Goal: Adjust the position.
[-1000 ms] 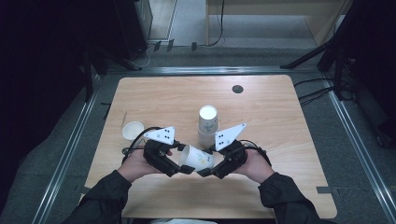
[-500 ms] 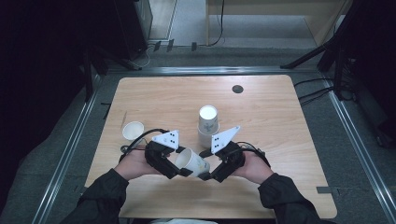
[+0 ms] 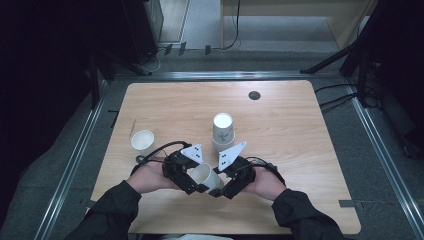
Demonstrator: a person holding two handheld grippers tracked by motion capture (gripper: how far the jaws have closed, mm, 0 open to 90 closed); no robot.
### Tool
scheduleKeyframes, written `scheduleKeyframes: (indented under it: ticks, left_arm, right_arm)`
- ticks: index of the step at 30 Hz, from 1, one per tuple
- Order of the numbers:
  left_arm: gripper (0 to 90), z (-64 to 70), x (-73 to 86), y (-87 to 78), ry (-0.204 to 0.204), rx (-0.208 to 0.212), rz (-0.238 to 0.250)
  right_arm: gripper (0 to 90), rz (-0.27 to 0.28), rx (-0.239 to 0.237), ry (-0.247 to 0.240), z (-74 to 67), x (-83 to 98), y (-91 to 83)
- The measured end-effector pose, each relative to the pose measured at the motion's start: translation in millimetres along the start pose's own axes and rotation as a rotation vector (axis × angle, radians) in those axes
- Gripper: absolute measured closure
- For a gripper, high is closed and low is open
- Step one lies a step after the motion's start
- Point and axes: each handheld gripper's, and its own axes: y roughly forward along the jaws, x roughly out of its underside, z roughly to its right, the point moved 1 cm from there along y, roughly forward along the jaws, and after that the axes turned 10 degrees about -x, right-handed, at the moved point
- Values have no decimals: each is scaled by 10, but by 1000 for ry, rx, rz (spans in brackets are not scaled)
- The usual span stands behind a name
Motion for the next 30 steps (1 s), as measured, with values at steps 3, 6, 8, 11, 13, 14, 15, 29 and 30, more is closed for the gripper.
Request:
scheduleKeyframes:
  ticks: [3,6,8,11,13,14,15,29,30]
  left_arm:
    - [265,25,-16,23,20,-7,-8]
    - [257,23,-14,38,20,-5,-15]
    - [250,14,-4,39,20,1,-11]
    - [225,-6,7,31,26,1,19]
    - [197,-22,9,20,19,-6,36]
    - [176,-29,12,14,14,-4,45]
    - [170,-42,16,-2,6,-6,63]
    - [173,-76,69,-142,-60,18,236]
    - [173,-71,69,-144,-62,21,243]
  right_arm:
    - [302,-4,2,0,-7,0,18]
    - [342,-20,4,-8,-18,2,30]
    - [343,-22,8,-9,-21,1,30]
    - [340,-14,14,-6,-20,-4,12]
    - [338,-6,20,-3,-20,-10,-11]
    - [338,1,28,-3,-17,-11,-31]
    - [338,4,31,-1,-16,-11,-45]
    - [338,109,39,-3,-18,-26,-252]
    - [338,117,39,-10,-16,-30,-260]
